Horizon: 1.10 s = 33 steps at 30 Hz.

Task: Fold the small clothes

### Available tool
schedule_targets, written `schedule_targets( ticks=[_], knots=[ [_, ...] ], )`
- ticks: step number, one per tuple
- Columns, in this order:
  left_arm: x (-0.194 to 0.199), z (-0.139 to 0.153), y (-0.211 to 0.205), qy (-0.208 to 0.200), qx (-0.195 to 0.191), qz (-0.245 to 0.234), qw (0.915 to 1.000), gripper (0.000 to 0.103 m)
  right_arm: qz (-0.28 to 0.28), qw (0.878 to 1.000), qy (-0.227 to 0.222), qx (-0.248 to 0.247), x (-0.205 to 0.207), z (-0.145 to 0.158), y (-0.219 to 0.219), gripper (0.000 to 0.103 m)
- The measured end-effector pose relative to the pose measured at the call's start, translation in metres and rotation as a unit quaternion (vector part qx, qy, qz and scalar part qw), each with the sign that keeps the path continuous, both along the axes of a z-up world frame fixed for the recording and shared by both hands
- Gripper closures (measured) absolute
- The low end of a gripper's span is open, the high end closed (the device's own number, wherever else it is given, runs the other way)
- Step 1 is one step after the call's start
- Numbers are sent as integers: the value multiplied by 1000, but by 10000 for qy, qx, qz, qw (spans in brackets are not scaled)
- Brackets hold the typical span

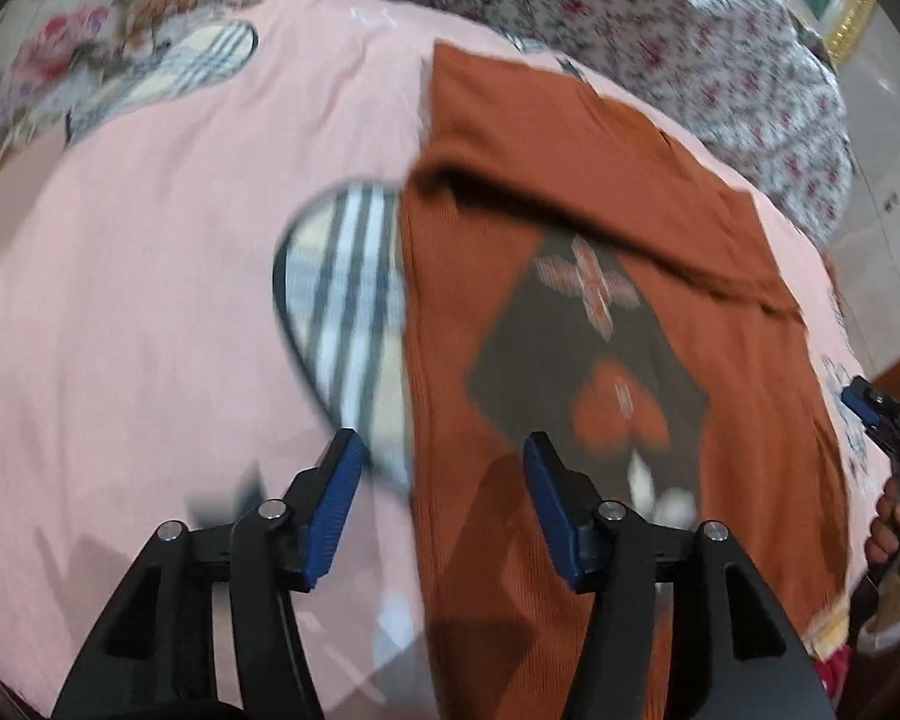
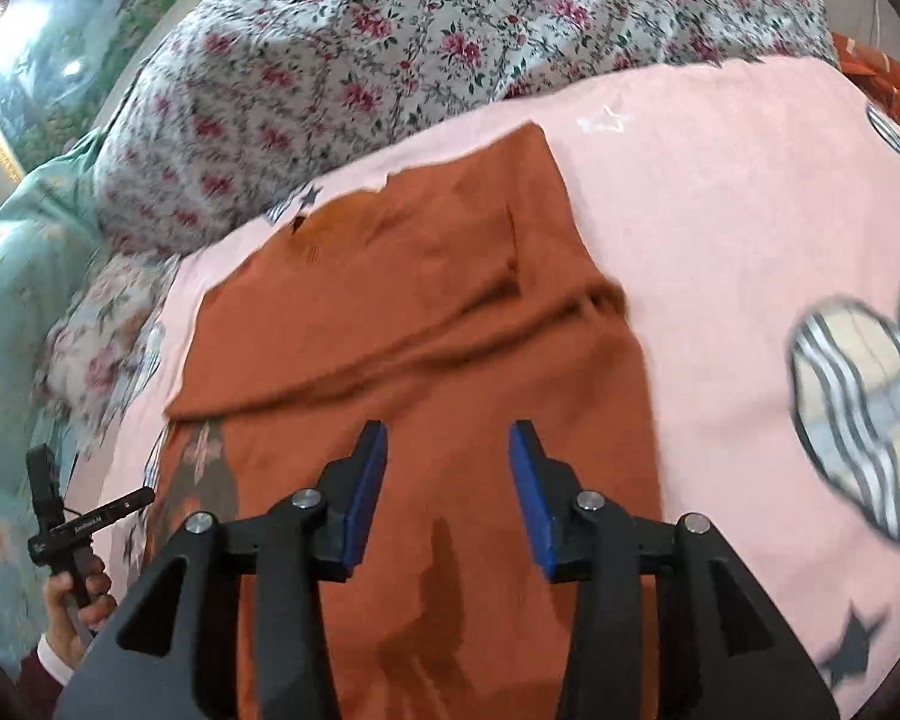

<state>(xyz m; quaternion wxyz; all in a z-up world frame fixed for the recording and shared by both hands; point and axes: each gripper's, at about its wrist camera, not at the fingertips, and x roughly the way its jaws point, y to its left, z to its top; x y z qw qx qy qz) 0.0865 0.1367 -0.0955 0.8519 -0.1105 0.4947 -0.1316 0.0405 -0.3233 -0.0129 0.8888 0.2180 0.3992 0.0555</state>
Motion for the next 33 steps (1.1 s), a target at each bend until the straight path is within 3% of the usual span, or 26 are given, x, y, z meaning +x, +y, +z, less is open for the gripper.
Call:
schedule_targets(
  ticks=[6,10,12,14,16,19,20,22,25,28,30,33],
  knots=[
    [-68,-8,-13,181,-570,-352,9976,41,-65,9999,135,74,-69,-7,-13,57],
    [-90,-10,-30,129,-610,-641,9960,43,-56,9995,292,69,-101,-12,-23,53],
    [-95,-10,-34,120,-600,-743,9954,55,-38,9990,439,113,-113,-17,-27,53],
    [-97,-12,-33,166,-639,-787,9947,77,82,9977,617,268,-120,-26,-28,53],
    [-97,-14,-28,199,-697,-780,9943,89,281,9952,813,463,-123,-38,-24,53],
    [-96,-13,-22,138,-820,-788,9934,96,392,9942,843,541,-126,-48,-15,53],
    [-97,-10,-20,98,-832,-794,9933,97,415,9937,809,655,-125,-50,-13,54],
    [-101,-1,-12,-41,-891,-784,9929,97,537,9911,820,899,-121,-51,-9,96],
    [-109,9,3,-218,-897,-725,9931,98,554,9921,652,912,-128,-44,-8,96],
    [-108,0,14,-12,-822,-655,9945,96,437,9923,637,966,-137,-44,-23,97],
    [-104,-13,19,319,-879,-610,9937,88,477,9921,708,915,-138,-49,-24,97],
    [-102,-16,22,450,-1266,-628,9889,68,519,9917,793,874,-135,-54,-18,93]
  ],
)
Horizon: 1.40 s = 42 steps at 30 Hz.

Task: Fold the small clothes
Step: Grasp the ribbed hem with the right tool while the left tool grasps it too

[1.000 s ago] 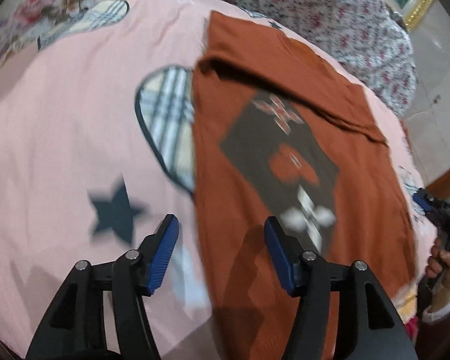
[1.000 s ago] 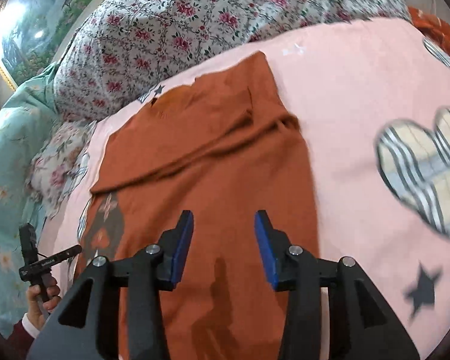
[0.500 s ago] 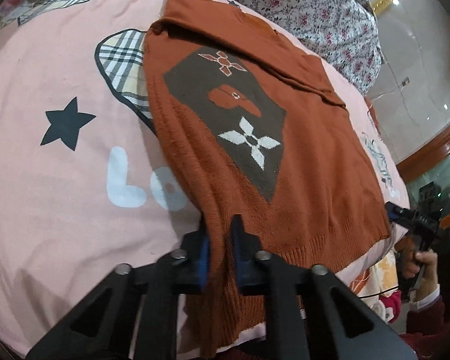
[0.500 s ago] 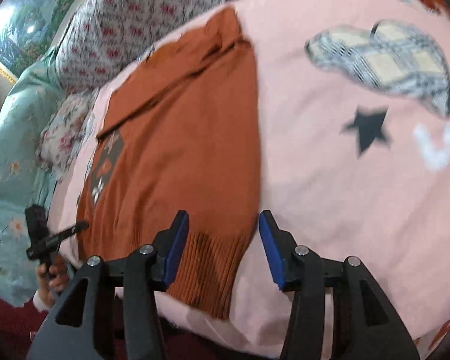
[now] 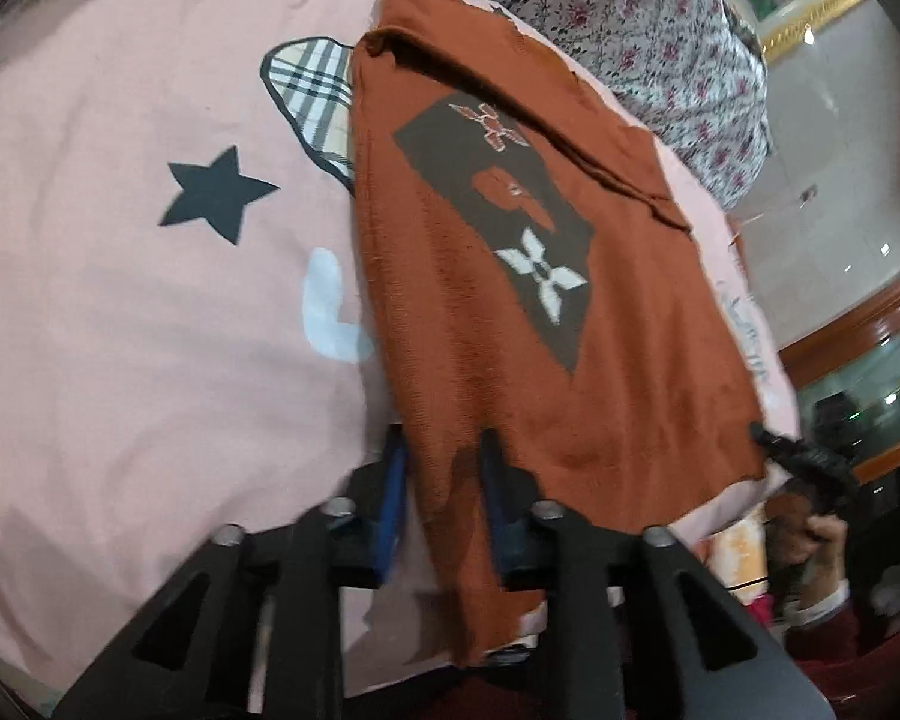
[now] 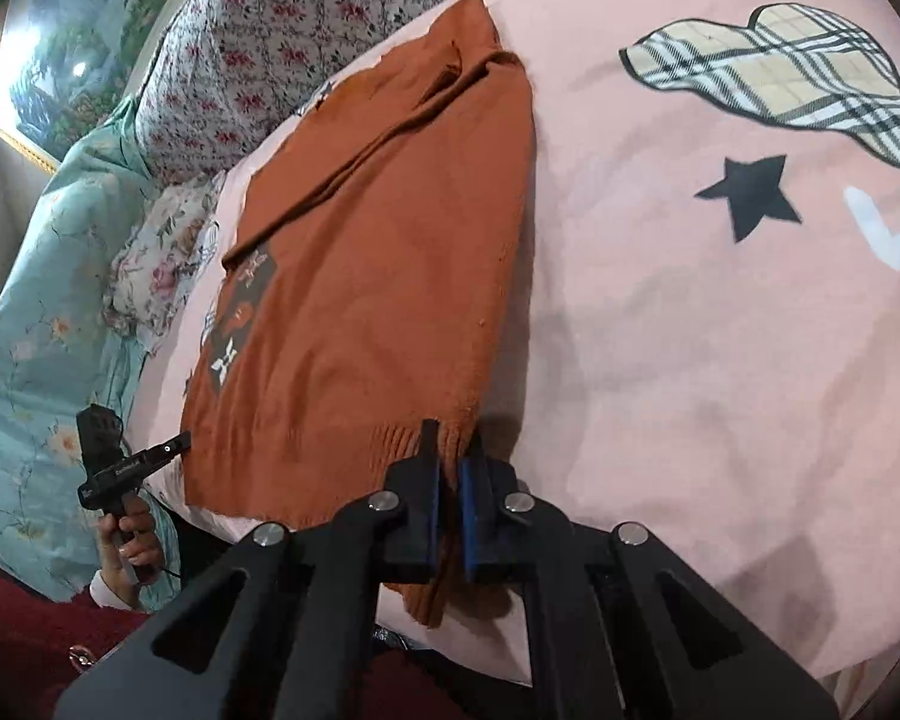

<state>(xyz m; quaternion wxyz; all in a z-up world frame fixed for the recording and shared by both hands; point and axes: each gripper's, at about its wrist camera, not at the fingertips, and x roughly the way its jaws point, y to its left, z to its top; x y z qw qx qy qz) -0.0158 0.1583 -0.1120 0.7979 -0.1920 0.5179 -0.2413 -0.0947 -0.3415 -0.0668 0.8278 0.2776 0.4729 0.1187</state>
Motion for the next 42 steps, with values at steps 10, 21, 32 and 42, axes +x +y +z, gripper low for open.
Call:
schedule_targets(
  ticks=[10,21,32,42],
  knots=[
    [-13,9,-23,-516,245,-313,9979,98,48,9993,-74,359,1,-6,2,97],
    [12,65,-23,-1189,-176,-25,9927,98,86,9914,-909,936,22,34,-3,97],
    [145,125,-44,-1942,-310,417,9796,98,-225,9836,-1724,481,157,96,-23,97],
    [289,91,-44,-1569,64,824,9842,99,-702,9873,-1427,-39,298,75,-52,97]
  ],
)
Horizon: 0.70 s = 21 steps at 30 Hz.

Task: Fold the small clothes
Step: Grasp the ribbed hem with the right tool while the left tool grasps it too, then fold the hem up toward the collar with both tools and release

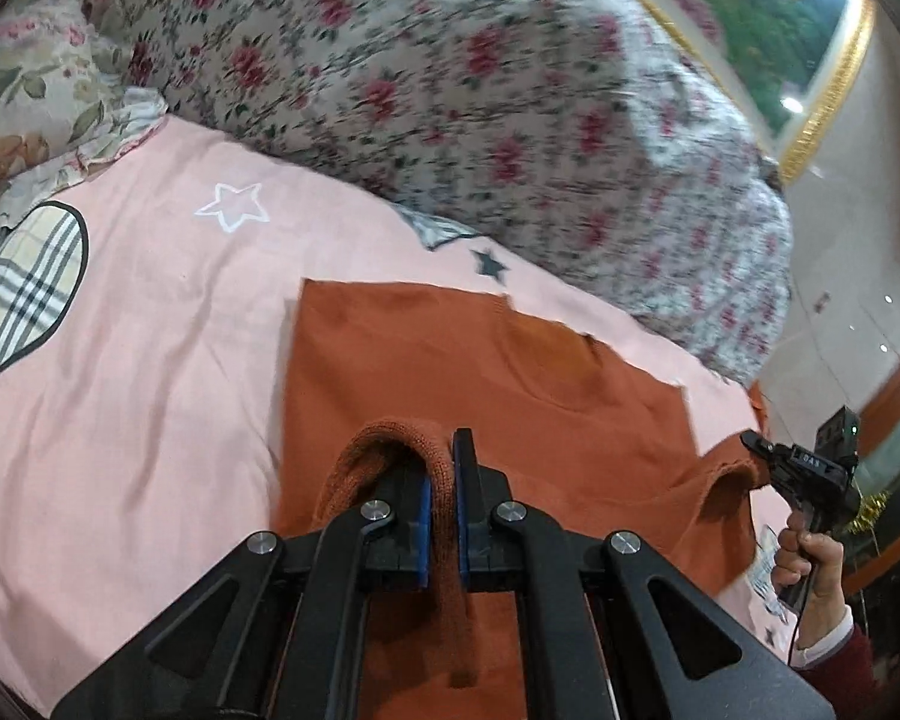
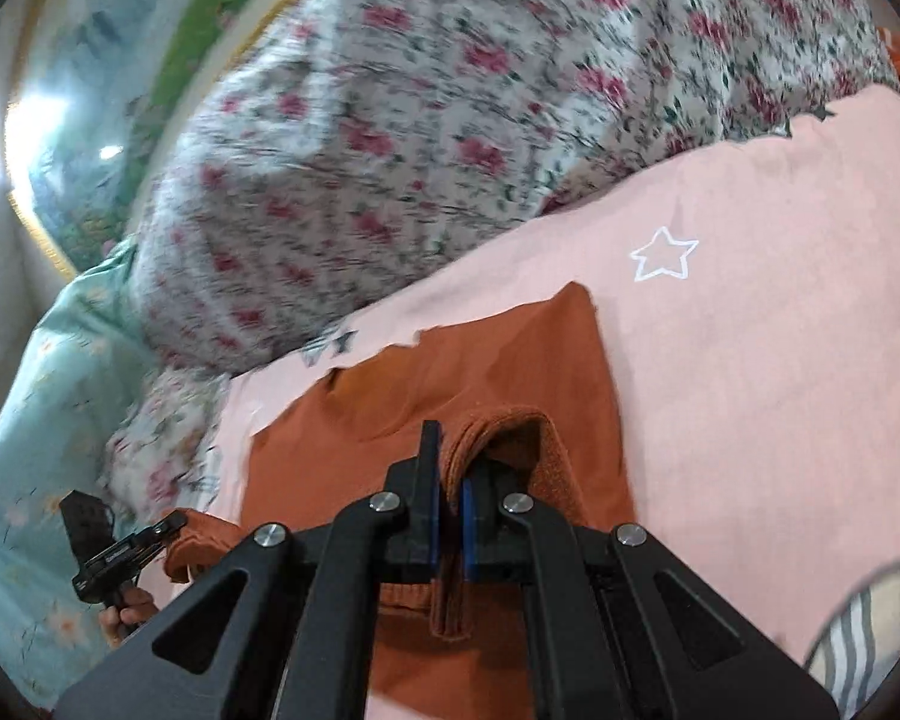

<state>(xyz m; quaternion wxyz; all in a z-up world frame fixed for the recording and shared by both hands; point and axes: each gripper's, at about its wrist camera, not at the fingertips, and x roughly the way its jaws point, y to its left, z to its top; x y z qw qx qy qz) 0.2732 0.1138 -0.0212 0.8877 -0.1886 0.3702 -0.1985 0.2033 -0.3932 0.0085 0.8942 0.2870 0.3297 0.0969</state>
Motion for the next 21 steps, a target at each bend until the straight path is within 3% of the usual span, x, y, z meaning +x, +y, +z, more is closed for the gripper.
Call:
schedule_targets(
  ticks=[8,13,15,17,21],
  knots=[
    [68,-34,-4,316,285,156,9990,98,-221,9980,490,-324,65,-43,-6,97],
    [79,-52,-9,586,486,93,9971,95,-256,9955,652,-645,79,-52,1,95],
    [62,-43,-9,519,407,-12,9978,81,-245,9953,723,-599,75,-47,-1,94],
    [38,-33,-12,381,333,-134,9986,59,-274,9961,618,-570,59,-34,-3,91],
    [-17,-22,-34,192,36,-598,9980,50,-39,9970,110,-762,15,-7,19,74]
  ],
)
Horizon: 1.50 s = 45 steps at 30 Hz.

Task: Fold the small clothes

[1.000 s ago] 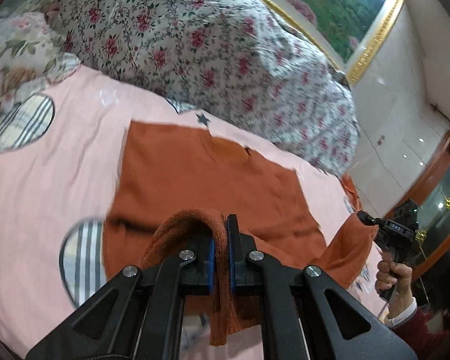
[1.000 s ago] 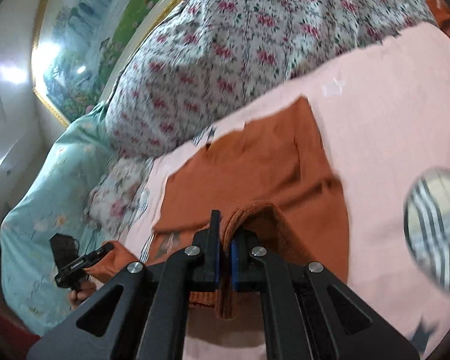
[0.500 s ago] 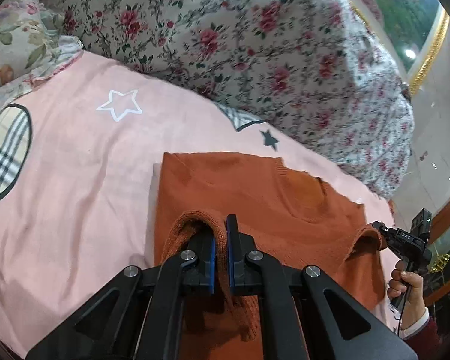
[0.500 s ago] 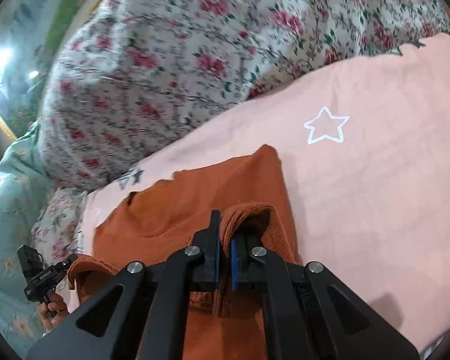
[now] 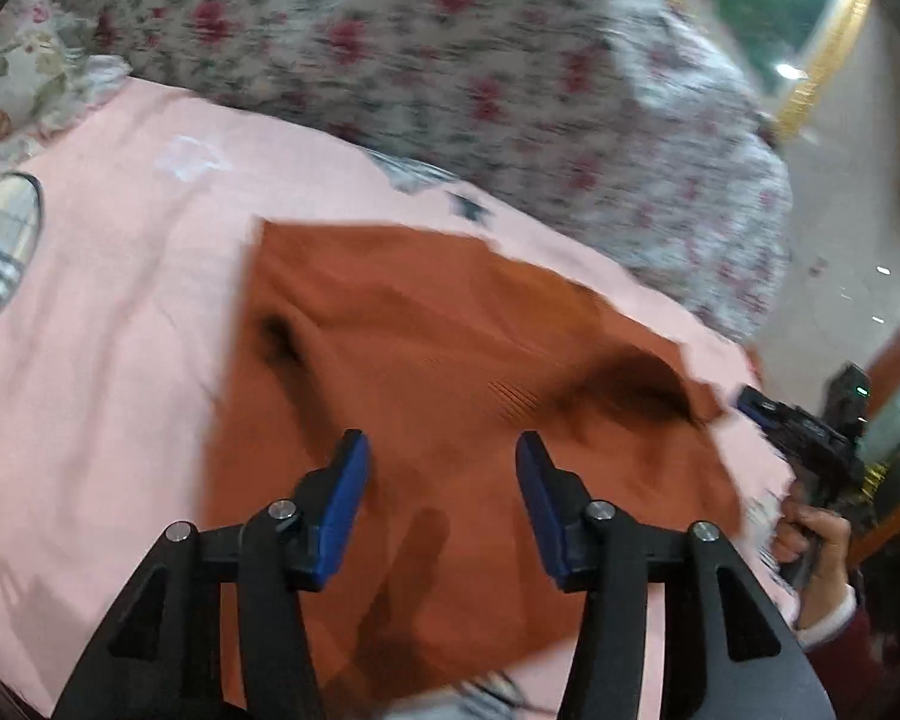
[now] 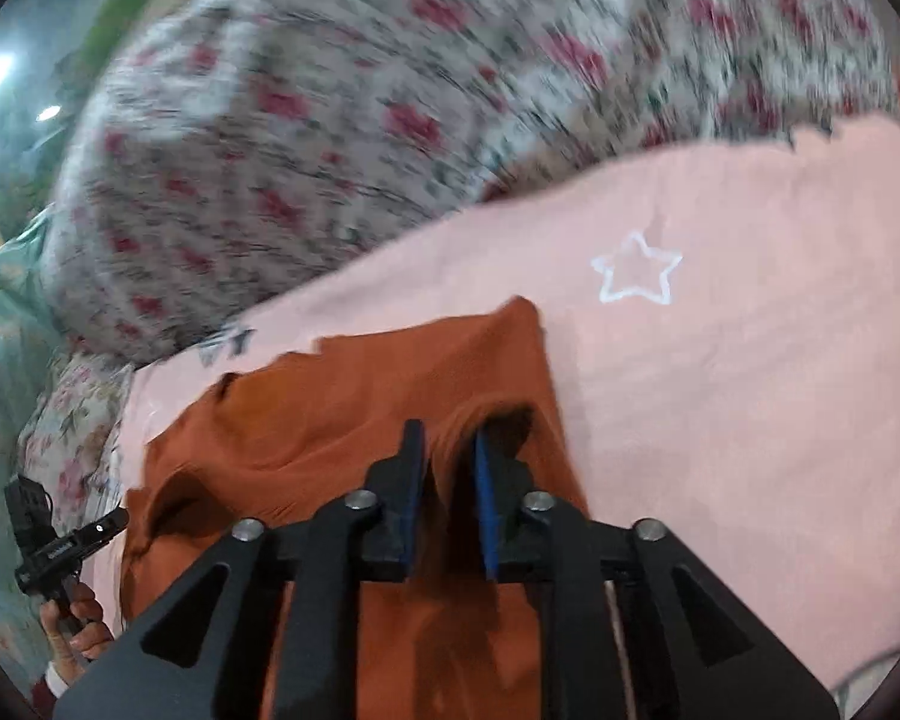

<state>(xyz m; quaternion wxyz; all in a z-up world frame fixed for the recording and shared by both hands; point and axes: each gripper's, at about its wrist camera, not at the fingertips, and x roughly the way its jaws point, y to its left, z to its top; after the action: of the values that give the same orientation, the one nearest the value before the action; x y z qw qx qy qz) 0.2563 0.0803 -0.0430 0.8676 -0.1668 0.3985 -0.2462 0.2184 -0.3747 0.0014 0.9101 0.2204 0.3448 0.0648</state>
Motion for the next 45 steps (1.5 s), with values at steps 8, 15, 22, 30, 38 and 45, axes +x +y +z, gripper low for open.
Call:
schedule_targets(
  ticks=[8,15,22,30,38,45],
  knots=[
    [27,-30,-58,308,630,-366,9969,55,1512,9844,659,-615,-2,-38,82,71],
    [120,-22,-17,265,1096,645,9915,70,457,9930,805,-731,77,-49,25,75],
    [96,-11,18,266,437,1022,9934,64,-388,9975,529,-258,58,-30,-11,72],
    [-39,-20,18,477,-314,759,9955,54,-17,9990,458,-7,-40,-25,18,71],
    [-113,-61,5,1125,-805,798,9872,43,-69,9981,482,385,-114,-35,30,62],
    [-102,-71,8,1100,-1195,1223,9791,35,-108,9967,570,573,-139,-46,43,60]
  ],
)
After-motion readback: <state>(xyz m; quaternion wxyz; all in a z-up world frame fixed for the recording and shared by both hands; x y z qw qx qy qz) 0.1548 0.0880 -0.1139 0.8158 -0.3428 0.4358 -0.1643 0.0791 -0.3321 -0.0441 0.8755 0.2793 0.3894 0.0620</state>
